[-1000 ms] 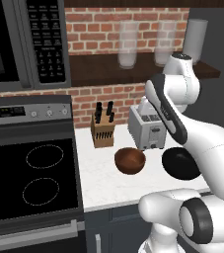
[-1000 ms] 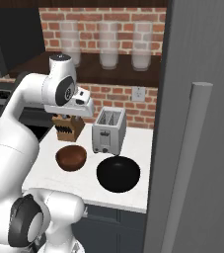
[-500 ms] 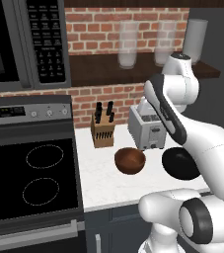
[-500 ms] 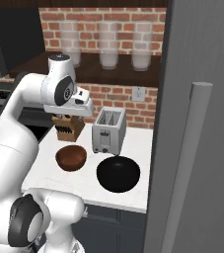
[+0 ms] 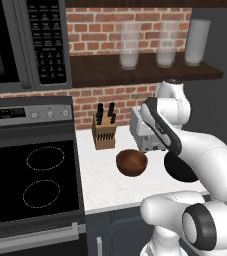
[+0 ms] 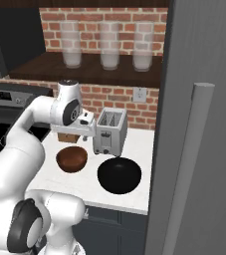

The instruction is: Pick up the bowls on the counter and stack them on top of one another in the open cabinet. Place the smaller bowl on top of the larger bowl.

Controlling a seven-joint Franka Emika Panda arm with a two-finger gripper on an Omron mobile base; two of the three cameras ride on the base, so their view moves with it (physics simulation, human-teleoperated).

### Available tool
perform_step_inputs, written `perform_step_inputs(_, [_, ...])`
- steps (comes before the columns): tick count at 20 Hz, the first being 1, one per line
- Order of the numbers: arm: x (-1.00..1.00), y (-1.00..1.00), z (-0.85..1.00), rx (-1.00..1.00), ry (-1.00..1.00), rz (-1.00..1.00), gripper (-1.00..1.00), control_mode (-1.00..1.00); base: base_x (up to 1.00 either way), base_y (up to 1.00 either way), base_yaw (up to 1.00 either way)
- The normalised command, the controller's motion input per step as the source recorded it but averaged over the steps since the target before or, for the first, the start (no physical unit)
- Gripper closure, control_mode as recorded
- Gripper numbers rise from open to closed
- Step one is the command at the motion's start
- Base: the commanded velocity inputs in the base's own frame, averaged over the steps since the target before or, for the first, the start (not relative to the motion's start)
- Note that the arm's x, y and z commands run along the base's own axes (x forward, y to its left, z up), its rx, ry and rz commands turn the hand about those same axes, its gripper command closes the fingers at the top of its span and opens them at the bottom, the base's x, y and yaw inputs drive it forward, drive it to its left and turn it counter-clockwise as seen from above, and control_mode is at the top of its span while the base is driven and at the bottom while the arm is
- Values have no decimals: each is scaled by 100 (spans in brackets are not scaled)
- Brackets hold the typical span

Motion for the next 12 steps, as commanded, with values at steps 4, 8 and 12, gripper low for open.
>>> perform_step_inputs(4, [40,0,-90,0,2,0,-100,-100,0,0,0])
perform_step_inputs(8, [36,0,-62,-1,0,0,-100,-100,0,0,0])
perform_step_inputs(12, [35,0,-47,-1,1,0,-100,-100,0,0,0])
